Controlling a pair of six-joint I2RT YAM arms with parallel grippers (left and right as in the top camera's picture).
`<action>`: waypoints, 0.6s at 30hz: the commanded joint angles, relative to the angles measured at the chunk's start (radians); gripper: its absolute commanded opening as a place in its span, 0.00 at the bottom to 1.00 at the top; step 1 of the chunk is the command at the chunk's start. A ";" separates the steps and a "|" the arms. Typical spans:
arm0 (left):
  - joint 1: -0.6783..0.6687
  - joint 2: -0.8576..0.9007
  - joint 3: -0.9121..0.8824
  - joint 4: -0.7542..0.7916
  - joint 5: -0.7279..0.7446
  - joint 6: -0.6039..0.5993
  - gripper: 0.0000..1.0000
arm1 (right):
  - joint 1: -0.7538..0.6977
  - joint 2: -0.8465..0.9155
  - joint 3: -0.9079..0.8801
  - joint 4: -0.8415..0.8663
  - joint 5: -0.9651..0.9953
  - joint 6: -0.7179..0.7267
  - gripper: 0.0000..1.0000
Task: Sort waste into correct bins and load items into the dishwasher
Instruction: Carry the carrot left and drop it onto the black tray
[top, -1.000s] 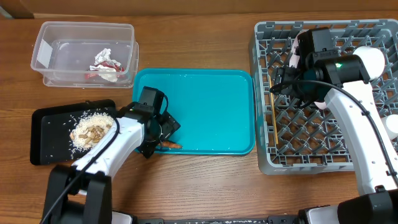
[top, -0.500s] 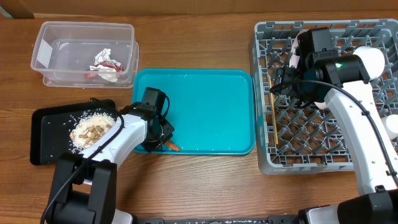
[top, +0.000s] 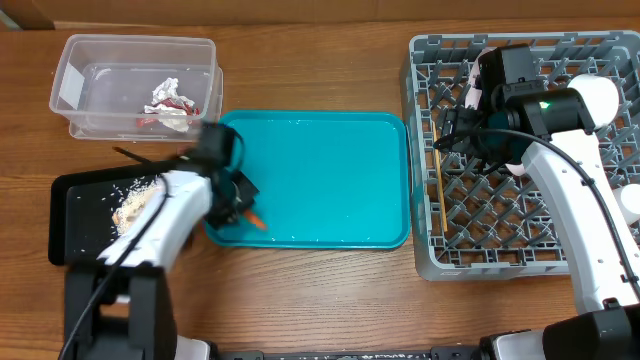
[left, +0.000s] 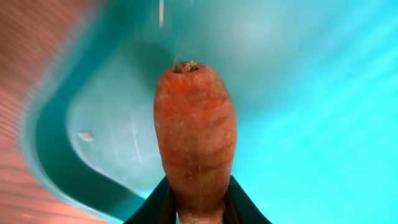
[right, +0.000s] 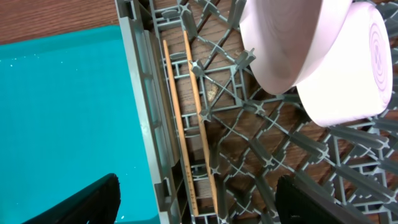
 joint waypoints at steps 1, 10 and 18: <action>0.084 -0.098 0.103 -0.025 -0.051 0.095 0.12 | -0.003 -0.014 0.014 0.002 -0.002 -0.003 0.82; 0.359 -0.141 0.120 -0.048 -0.226 0.143 0.11 | -0.003 -0.014 0.014 0.001 -0.002 -0.003 0.82; 0.479 0.008 0.114 -0.029 -0.356 0.180 0.09 | -0.003 -0.014 0.014 -0.012 -0.002 -0.003 0.82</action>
